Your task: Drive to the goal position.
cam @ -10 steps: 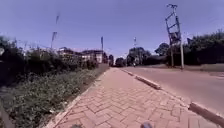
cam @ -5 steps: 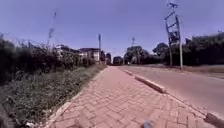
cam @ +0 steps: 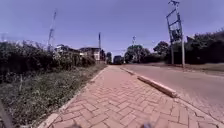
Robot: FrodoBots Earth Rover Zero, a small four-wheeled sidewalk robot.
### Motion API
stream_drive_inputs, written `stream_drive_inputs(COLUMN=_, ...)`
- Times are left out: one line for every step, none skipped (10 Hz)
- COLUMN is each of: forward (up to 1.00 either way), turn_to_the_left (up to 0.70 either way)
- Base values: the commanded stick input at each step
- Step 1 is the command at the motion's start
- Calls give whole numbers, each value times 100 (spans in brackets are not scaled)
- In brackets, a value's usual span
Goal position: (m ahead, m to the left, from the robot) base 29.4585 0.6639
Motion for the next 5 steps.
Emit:
stream_drive_inputs(forward=85, turn_to_the_left=0)
stream_drive_inputs(forward=85, turn_to_the_left=0)
stream_drive_inputs(forward=85, turn_to_the_left=0)
stream_drive_inputs(forward=85, turn_to_the_left=0)
stream_drive_inputs(forward=85, turn_to_the_left=0)
